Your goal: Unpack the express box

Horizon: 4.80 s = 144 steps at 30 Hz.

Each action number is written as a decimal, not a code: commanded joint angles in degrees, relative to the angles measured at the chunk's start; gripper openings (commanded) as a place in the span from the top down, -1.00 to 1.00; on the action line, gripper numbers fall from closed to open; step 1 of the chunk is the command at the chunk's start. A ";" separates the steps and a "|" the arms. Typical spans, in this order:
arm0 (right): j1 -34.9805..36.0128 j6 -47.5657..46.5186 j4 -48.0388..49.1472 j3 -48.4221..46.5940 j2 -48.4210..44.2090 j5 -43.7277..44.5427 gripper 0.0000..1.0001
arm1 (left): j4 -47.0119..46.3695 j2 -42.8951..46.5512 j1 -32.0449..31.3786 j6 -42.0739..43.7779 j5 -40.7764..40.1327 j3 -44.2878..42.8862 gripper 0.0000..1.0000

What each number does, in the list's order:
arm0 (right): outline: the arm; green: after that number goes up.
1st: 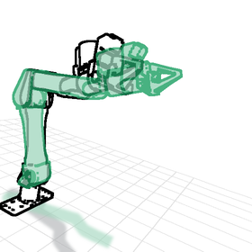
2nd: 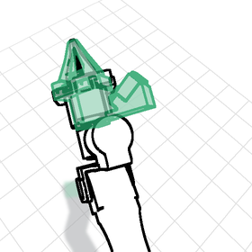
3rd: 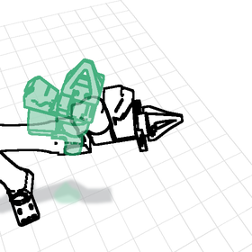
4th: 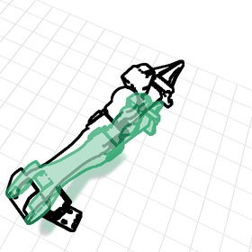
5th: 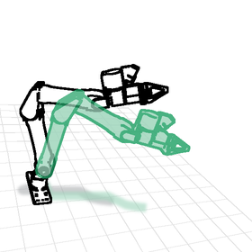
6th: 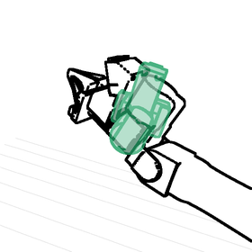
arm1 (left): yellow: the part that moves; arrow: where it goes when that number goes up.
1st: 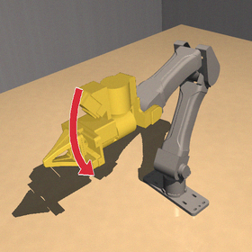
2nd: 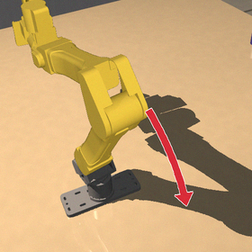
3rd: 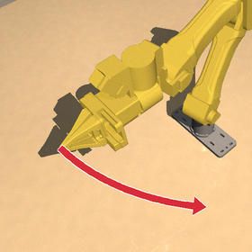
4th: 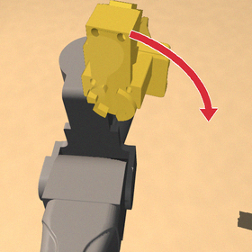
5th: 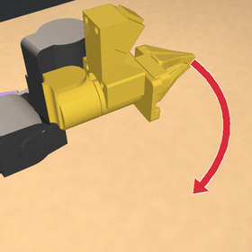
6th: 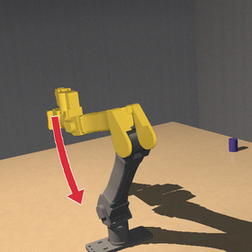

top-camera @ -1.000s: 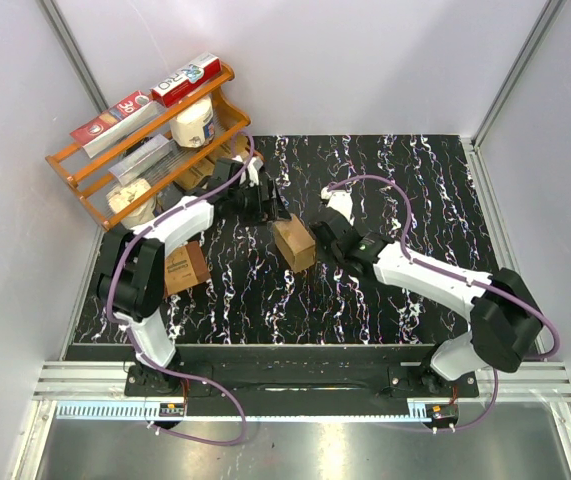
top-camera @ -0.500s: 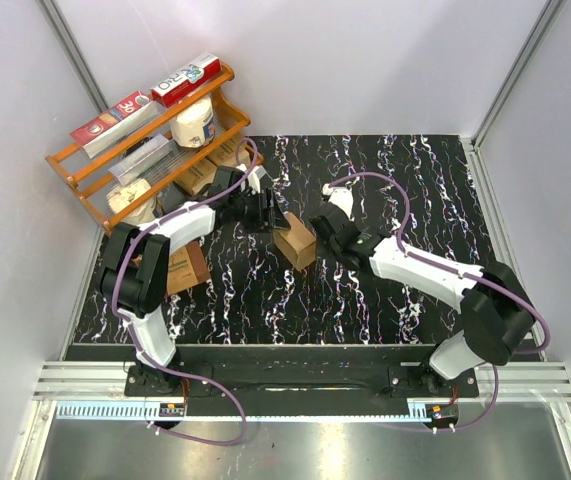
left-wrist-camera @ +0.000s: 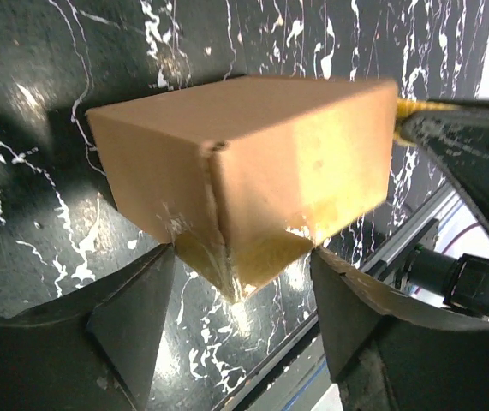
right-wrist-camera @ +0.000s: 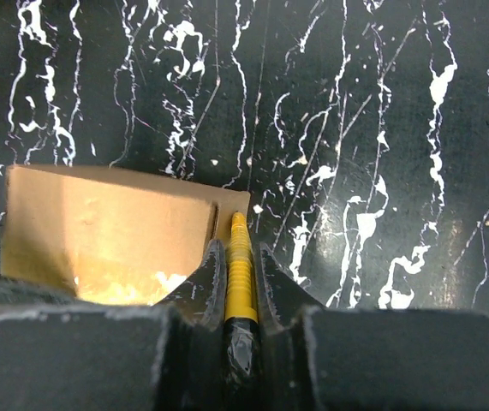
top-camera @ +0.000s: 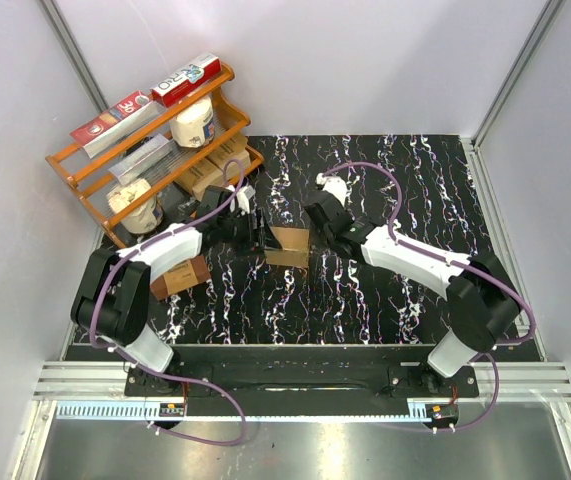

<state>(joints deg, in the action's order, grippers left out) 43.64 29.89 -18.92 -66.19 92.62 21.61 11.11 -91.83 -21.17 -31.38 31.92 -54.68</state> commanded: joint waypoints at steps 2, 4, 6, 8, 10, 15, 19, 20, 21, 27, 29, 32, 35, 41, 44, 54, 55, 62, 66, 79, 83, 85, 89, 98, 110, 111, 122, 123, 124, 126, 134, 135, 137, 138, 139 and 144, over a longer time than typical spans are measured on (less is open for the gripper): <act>-0.40 -1.41 4.15 -3.77 0.72 -1.39 1.00 | 1.97 3.85 -1.16 0.79 -0.71 0.54 -0.50; -0.48 -1.68 4.06 -3.86 0.72 -1.22 1.00 | 2.86 3.85 -1.15 2.02 -2.39 -0.43 -0.64; -0.40 -1.94 3.98 -3.94 0.72 -1.30 1.00 | 3.65 3.42 -1.16 2.63 -3.09 -1.92 -0.70; -0.40 -1.85 3.80 -4.03 0.81 -1.30 1.00 | 4.44 2.45 -1.16 2.90 -3.18 -3.67 -0.74; -0.48 -1.85 3.63 -3.94 0.81 -1.13 1.00 | 4.88 1.48 -1.16 3.07 -2.83 -4.56 -0.75; -0.40 -1.50 3.27 -3.59 0.46 -0.78 1.00 | 4.88 2.35 -1.16 2.81 -2.04 -5.70 -0.82; -0.40 -1.24 3.27 -3.42 0.20 -0.69 1.00 | 5.14 1.66 -1.16 2.46 -3.09 -5.88 -0.89; -0.48 -1.24 3.27 -3.33 0.19 -0.60 1.00 | 5.41 1.13 -1.16 2.46 -3.35 -6.14 -0.89; -0.48 -1.24 3.10 -3.33 0.11 -0.60 1.00 | 5.67 0.08 -1.16 2.29 -3.97 -6.32 -0.89; -0.40 -1.24 2.83 -3.06 -0.25 -0.34 1.00 | 6.46 -1.59 -1.16 0.36 -7.05 -7.37 -0.89; -0.40 -1.15 2.75 -3.06 -0.33 -0.34 1.00 | 6.46 -1.86 -1.16 0.00 -7.49 -7.64 -0.88; -0.48 -0.97 2.75 -3.06 -0.42 -0.25 1.00 | 6.99 -2.47 -1.16 -0.44 -8.28 -7.90 -0.86; -0.48 -1.06 2.75 -2.98 -0.60 -0.16 1.00 | 8.04 -3.09 -1.07 -0.27 -9.33 -7.99 -0.82; -0.40 -1.06 1.60 -3.33 -1.74 1.07 1.00 | 9.45 -3.70 -1.16 0.00 -11.09 -7.38 -0.74; -0.40 -0.71 0.55 -4.03 -3.49 2.56 1.00 | 10.15 -4.14 -1.16 0.35 -11.36 -7.20 -0.71; -0.48 -1.06 -1.47 -8.51 -8.24 4.06 1.00 | 10.15 -4.76 -1.16 0.26 -10.83 -7.20 -0.66; -0.40 -0.89 -1.47 -8.86 -8.24 3.71 1.00 | 10.16 -4.76 -1.16 0.26 -10.92 -7.20 -0.66; -0.40 -0.98 -2.09 -10.62 -6.05 4.06 1.00 | 10.15 -4.67 -1.16 0.26 -10.39 -7.20 -0.65; -0.40 -0.54 -2.88 -10.97 -5.26 4.58 1.00 | 10.07 -4.85 -1.16 0.17 -10.21 -7.20 -0.65; -0.40 -0.36 -3.32 -11.50 -2.18 3.00 1.00 | 10.15 -5.02 -1.07 0.26 -10.21 -7.29 -0.64; -0.40 -0.53 -3.41 -11.59 -1.48 2.74 1.00 | 10.16 -5.02 -1.16 0.17 -10.13 -7.38 -0.64; -0.40 -0.53 -3.49 -11.59 -1.22 2.74 1.00 | 10.16 -5.02 -1.16 0.09 -10.04 -7.46 -0.63; -0.48 -0.45 -3.49 -11.68 -0.77 2.30 1.00 | 10.16 -4.85 -1.16 0.09 -10.12 -7.38 -0.63; -0.48 0.08 -3.49 -11.85 -0.33 1.60 1.00 | 10.16 -4.76 -1.16 0.00 -9.86 -7.38 -0.63; -0.40 1.14 -4.73 -11.50 -1.30 0.63 1.00 | 10.24 -4.85 -1.16 -0.35 -10.21 -7.37 -0.62; -0.40 1.14 -4.73 -11.33 -1.30 0.28 1.00 | 10.42 -5.02 -1.07 -0.44 -10.30 -7.55 -0.61; 0.66 1.84 -7.09 -12.11 -1.92 2.30 1.00 | 12.79 -6.78 -1.16 -1.23 -11.71 -8.69 -0.57; 0.83 1.67 -7.45 -12.38 -1.74 2.74 1.00 | 13.05 -6.87 -1.16 -1.23 -11.71 -8.87 -0.57; 1.10 1.58 -7.62 -12.73 -1.74 3.00 1.00 | 13.14 -6.96 -1.16 -1.32 -11.88 -8.87 -0.57; 1.36 1.57 -8.15 -12.91 -1.65 3.70 1.00 | 13.23 -6.87 -1.16 -1.41 -12.32 -8.96 -0.57; 3.03 2.19 -8.94 -13.00 -1.39 4.58 1.00 | 13.41 -7.31 -1.16 -2.02 -12.32 -8.87 -0.54; 3.12 2.28 -8.94 -13.00 -1.21 4.59 1.00 | 13.41 -7.31 -1.16 -1.94 -12.41 -8.87 -0.54; 3.21 2.54 -9.12 -13.00 -1.21 4.93 1.00 | 13.58 -7.31 -1.16 -1.94 -12.41 -8.78 -0.54; 3.64 2.72 -9.03 -13.00 -1.30 4.94 1.00 | 13.58 -7.40 -1.16 -2.02 -12.41 -8.78 -0.53; 3.65 2.63 -9.12 -13.08 -1.30 5.02 1.00 | 13.50 -7.48 -1.16 -2.02 -12.50 -8.78 -0.53; 4.53 2.63 -9.30 -13.78 -1.30 6.96 1.00 | 13.58 -7.48 -1.16 -2.02 -12.41 -8.78 -0.53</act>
<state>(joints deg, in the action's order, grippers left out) 46.63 31.46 -27.33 -76.86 91.90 26.57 22.33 -96.51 -22.46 -33.52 26.11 -63.40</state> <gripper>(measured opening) 0.157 0.772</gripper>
